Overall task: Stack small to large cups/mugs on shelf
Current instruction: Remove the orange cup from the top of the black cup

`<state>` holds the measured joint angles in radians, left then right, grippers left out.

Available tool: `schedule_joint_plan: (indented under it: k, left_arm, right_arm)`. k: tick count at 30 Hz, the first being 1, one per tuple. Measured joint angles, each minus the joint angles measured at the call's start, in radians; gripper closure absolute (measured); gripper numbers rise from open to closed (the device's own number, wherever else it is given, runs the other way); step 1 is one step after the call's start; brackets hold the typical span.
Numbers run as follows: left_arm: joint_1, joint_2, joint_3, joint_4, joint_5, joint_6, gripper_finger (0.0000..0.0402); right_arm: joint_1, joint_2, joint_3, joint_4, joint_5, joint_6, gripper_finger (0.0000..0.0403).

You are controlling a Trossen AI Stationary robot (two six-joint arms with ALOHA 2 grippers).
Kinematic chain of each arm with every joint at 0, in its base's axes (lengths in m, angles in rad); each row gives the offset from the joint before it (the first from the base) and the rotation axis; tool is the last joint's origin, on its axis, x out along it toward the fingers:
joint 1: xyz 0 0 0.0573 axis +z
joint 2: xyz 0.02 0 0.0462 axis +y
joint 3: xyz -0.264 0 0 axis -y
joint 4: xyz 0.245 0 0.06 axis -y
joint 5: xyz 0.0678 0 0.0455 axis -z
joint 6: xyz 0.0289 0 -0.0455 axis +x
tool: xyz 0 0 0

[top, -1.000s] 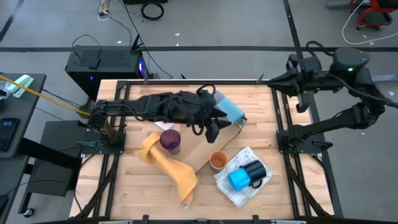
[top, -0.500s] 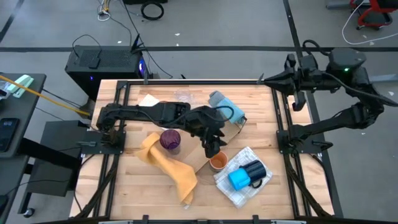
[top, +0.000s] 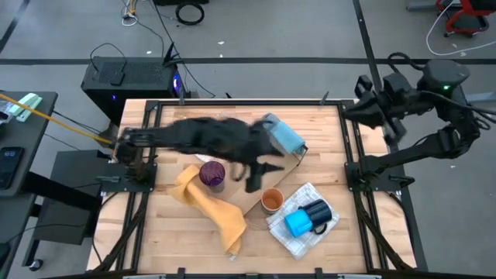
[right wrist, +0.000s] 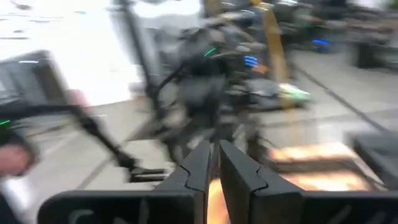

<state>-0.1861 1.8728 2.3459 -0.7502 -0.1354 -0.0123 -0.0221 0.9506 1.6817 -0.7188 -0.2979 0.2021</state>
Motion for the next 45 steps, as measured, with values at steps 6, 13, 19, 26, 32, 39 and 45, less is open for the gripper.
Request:
schedule_joint_plan:
  k: [6, 13, 19, 26, 32, 39, 45]
  left_arm:
    - [-0.043, -0.237, -0.075, 0.287, -0.180, 0.231, 0.0254]
    - [-0.092, -0.498, -0.115, -0.083, -0.332, 0.178, 0.0283]
    - [-0.112, -0.666, -0.227, -0.207, -0.340, 0.146, 0.0300]
    - [-0.110, -0.997, -0.604, -0.092, -0.322, 0.064, 0.0317]
    - [-0.111, -1.316, -1.102, 0.296, -0.197, 0.052, 0.0328]
    - [-0.111, -1.416, -1.488, 0.556, -0.099, -0.017, 0.0331]
    - [-0.111, -1.410, -1.607, 0.559, -0.078, -0.116, 0.0337]
  right_arm:
    - [0.149, 0.002, -0.031, 0.061, 0.011, -0.073, 0.0362]
    - [0.197, -0.034, -0.059, 0.067, 0.042, -0.090, 0.0362]
    - [0.197, -0.023, -0.068, 0.073, 0.097, -0.065, 0.0362]
    - [0.197, 0.036, -0.068, 0.155, 0.186, -0.043, 0.0362]
    - [0.193, 0.107, -0.068, 0.237, 0.278, -0.045, 0.0362]
    - [0.192, 0.181, -0.068, 0.182, 0.404, 0.041, 0.0362]
    - [0.207, 0.298, -0.068, 0.013, 0.399, 0.213, 0.0362]
